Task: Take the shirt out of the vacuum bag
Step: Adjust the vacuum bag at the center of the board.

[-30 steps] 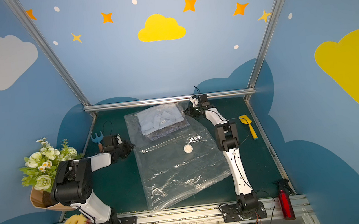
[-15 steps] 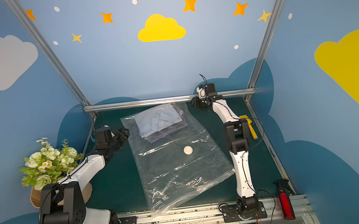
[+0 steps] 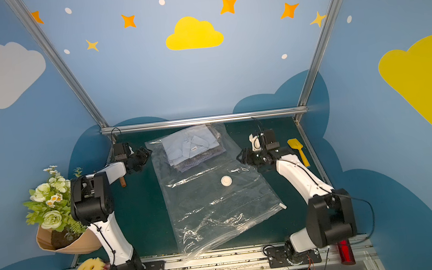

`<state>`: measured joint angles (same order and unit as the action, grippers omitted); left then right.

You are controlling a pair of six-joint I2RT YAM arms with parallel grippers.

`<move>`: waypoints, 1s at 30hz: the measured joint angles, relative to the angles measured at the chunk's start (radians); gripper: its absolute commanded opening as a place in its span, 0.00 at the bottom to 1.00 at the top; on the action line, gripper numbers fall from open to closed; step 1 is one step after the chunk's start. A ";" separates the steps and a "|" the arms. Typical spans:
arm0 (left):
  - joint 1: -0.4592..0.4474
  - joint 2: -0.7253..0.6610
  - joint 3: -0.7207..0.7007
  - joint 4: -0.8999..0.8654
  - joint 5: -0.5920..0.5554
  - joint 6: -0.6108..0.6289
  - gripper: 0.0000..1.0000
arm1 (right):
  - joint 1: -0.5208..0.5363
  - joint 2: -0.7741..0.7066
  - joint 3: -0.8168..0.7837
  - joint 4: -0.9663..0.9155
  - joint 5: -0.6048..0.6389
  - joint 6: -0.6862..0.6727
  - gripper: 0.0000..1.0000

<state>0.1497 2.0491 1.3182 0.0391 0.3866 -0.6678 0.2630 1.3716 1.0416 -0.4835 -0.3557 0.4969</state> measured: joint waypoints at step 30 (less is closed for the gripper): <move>-0.026 0.240 0.307 -0.046 0.149 0.054 0.30 | -0.006 -0.461 -0.562 -0.342 0.210 0.546 0.67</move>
<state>0.1238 2.2894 1.6249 -0.0067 0.5354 -0.6140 0.2573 0.9104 0.4797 -0.8257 -0.1459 1.0428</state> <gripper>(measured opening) 0.374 0.677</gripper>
